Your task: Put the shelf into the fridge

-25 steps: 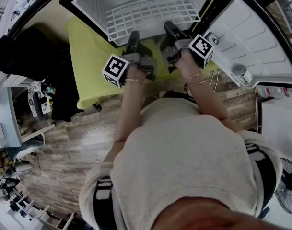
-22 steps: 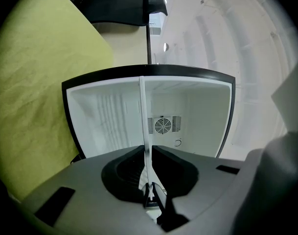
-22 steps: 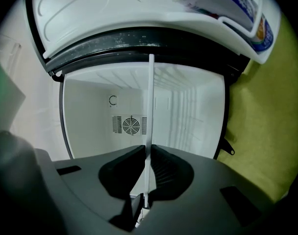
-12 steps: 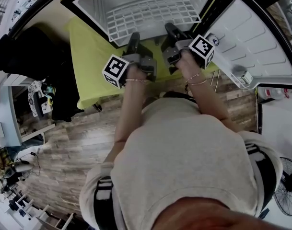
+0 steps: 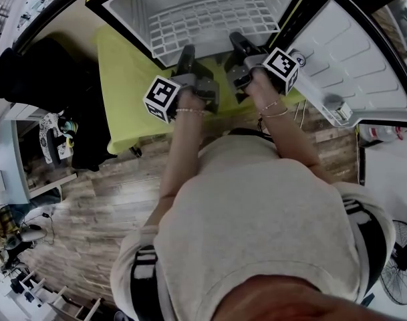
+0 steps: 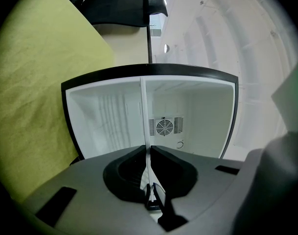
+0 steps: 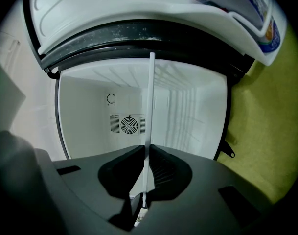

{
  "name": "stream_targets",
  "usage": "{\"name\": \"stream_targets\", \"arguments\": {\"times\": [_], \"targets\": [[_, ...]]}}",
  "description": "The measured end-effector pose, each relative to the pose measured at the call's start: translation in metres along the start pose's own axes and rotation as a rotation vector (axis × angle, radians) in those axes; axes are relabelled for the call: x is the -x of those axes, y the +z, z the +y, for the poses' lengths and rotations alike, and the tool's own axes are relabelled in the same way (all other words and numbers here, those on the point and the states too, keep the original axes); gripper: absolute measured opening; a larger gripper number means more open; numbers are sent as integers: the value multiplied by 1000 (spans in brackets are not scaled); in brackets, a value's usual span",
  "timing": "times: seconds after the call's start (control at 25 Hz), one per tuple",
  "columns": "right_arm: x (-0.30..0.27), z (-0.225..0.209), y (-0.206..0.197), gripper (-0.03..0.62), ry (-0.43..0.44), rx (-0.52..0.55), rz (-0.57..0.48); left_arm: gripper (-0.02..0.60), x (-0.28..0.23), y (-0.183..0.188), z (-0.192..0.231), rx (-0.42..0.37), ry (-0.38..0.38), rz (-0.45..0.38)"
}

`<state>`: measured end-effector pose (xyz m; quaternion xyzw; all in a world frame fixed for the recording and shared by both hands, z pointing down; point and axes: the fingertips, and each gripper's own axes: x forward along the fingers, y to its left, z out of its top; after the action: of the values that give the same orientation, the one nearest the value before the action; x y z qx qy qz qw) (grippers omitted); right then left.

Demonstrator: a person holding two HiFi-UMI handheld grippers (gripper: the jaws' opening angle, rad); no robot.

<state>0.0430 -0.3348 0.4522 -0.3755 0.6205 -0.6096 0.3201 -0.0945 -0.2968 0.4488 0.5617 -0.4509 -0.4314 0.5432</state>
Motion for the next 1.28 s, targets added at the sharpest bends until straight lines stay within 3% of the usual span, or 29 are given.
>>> {"name": "stream_targets", "arguments": {"times": [1.28], "targets": [[-52, -3, 18, 40, 15, -2, -3, 29, -50, 22, 6, -18, 3, -12]]}}
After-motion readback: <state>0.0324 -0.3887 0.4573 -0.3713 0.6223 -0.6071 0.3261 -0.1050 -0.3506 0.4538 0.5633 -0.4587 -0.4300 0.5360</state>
